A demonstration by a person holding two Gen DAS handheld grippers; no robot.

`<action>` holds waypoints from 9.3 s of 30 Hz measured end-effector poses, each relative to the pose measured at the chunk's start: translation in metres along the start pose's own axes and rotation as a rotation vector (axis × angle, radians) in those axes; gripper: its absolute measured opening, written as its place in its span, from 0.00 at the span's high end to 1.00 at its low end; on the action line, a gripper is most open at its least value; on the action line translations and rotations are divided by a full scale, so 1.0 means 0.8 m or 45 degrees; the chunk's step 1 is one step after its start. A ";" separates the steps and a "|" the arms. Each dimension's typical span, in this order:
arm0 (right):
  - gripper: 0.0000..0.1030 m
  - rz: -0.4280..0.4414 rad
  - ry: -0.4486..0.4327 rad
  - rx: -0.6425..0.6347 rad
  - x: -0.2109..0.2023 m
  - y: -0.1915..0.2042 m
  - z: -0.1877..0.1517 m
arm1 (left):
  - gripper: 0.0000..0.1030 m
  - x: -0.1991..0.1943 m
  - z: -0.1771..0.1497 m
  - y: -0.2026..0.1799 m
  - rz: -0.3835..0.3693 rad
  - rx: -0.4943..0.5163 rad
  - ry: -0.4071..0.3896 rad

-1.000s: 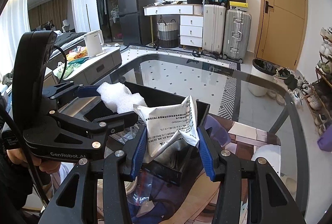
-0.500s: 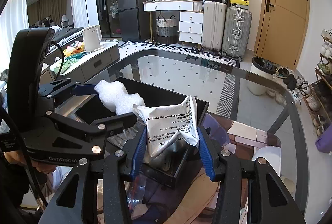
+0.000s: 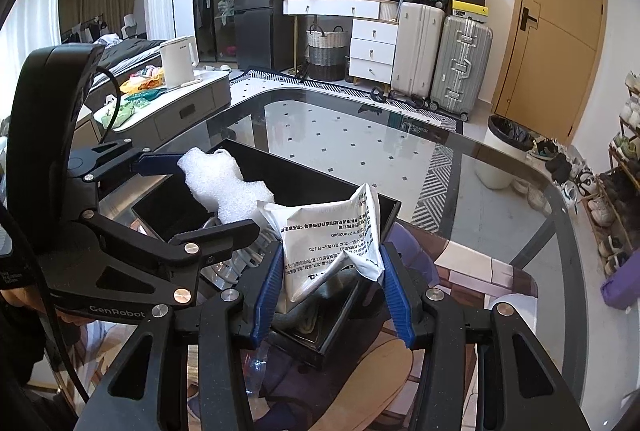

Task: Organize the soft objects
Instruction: 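Lower foam block into black box with left tool while right tool releases packet inside, then withdraw left tool from box while right tool moves toward bagged white rope coil, then close right tool on bagged white rope coil, then close left tool on red-and-white balloon glue packet while right tool lifts rope coil, then carry balloon glue packet over black box with left tool while right tool carries rope coil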

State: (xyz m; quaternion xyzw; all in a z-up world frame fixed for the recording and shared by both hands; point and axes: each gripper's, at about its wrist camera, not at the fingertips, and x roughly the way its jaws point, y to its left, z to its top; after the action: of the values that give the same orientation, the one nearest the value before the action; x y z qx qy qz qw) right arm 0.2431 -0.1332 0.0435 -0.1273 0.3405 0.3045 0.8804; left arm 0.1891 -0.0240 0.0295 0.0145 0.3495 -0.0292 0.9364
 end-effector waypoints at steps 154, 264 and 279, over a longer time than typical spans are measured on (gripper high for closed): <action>0.01 0.188 0.296 0.096 0.029 0.095 -0.088 | 0.00 -0.061 -0.140 0.068 0.041 -0.204 0.214; 0.38 0.077 -0.120 0.025 -0.133 0.065 -0.062 | 0.60 -0.115 -0.053 0.021 -0.014 -0.047 -0.049; 0.38 0.032 -0.149 0.038 -0.126 0.046 -0.030 | 0.60 -0.104 -0.023 0.029 -0.012 -0.033 -0.080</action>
State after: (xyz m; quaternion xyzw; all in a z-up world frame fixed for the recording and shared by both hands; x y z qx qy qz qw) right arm 0.1489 -0.1600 0.0930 -0.0917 0.2946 0.3173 0.8968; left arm 0.1158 0.0041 0.0704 -0.0003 0.3204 -0.0296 0.9468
